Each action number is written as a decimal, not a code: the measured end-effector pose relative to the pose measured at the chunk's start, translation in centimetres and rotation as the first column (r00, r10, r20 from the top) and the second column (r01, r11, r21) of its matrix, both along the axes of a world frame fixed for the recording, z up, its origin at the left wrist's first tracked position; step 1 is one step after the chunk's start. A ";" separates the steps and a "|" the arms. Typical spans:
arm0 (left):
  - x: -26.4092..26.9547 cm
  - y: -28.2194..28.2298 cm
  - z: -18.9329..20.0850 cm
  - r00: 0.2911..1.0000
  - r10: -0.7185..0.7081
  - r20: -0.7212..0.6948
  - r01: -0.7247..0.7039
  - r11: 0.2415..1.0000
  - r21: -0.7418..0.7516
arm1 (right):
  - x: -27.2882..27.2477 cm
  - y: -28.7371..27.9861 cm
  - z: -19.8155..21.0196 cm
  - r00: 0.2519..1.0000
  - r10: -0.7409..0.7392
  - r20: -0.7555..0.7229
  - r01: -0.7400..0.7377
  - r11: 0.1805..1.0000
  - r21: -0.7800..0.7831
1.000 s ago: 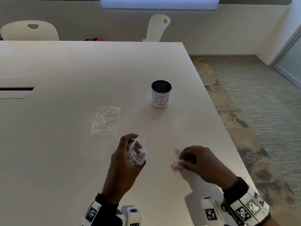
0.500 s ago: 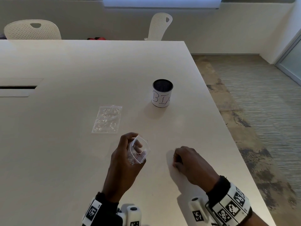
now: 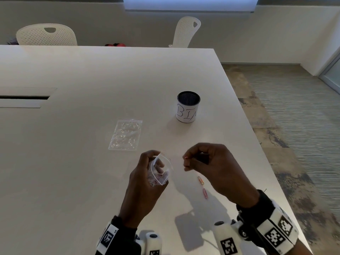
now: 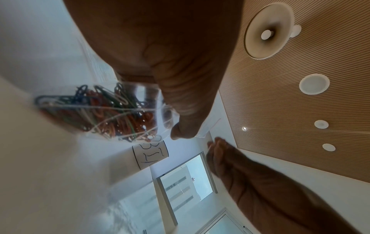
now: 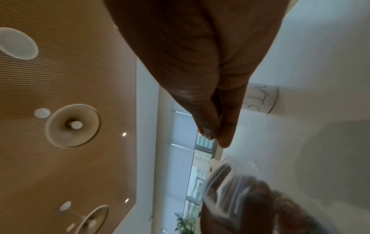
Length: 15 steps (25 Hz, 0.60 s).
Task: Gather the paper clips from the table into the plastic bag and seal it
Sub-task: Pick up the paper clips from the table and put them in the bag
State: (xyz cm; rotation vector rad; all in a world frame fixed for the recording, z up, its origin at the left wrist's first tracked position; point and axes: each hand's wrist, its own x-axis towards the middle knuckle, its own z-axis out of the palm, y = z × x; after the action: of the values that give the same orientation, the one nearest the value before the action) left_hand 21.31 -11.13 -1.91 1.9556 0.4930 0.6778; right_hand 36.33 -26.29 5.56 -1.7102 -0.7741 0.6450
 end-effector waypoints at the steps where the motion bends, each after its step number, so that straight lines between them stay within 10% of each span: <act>1: 0.0 0.0 0.1 1.000 0.002 -0.001 -0.002 1.000 0.001 | -0.7 0.7 0.5 0.999 0.017 0.028 -0.017 1.000 0.018; 15: -0.1 0.1 0.0 0.999 0.035 -0.029 -0.034 0.999 0.038 | -2.4 3.7 0.3 0.879 0.141 0.456 -0.120 0.990 -0.074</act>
State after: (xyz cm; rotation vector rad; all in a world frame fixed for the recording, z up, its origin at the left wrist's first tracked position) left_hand 21.20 -11.02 -1.91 1.9989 0.5373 0.6852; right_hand 33.89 -22.63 5.87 -1.8897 -1.2257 0.3429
